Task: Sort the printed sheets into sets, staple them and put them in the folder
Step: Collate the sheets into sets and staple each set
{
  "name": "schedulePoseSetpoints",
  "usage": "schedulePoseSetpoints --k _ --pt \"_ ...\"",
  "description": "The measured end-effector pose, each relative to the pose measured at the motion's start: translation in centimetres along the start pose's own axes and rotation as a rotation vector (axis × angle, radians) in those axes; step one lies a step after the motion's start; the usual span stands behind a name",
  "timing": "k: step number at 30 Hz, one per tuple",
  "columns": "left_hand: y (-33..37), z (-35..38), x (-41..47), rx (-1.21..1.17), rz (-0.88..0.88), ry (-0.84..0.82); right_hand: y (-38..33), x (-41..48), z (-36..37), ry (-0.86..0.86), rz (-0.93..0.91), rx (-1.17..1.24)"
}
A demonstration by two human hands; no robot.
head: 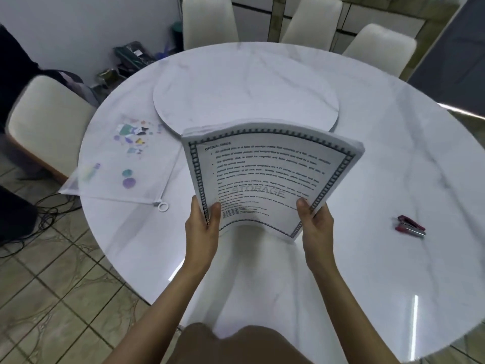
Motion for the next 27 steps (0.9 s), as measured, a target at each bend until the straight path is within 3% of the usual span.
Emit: schedulePoseSetpoints --k 12,22,27 --pt "0.0 -0.4 1.6 0.132 0.026 0.002 0.5 1.1 -0.1 -0.010 -0.056 -0.237" --pt "-7.7 -0.8 1.2 0.329 -0.388 -0.156 7.7 1.3 -0.2 -0.096 0.225 -0.484" --pt "-9.1 -1.3 0.9 0.375 -0.430 -0.164 9.7 1.2 -1.3 -0.117 0.290 -0.618"
Point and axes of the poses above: each hand's wrist, its own x-axis towards the middle knuckle, its own z-axis out of the palm, y = z × x, the point moved 8 cm from there along x, towards the middle knuckle, and after that the axes turned 7 degrees about y, right-handed, at the moved point
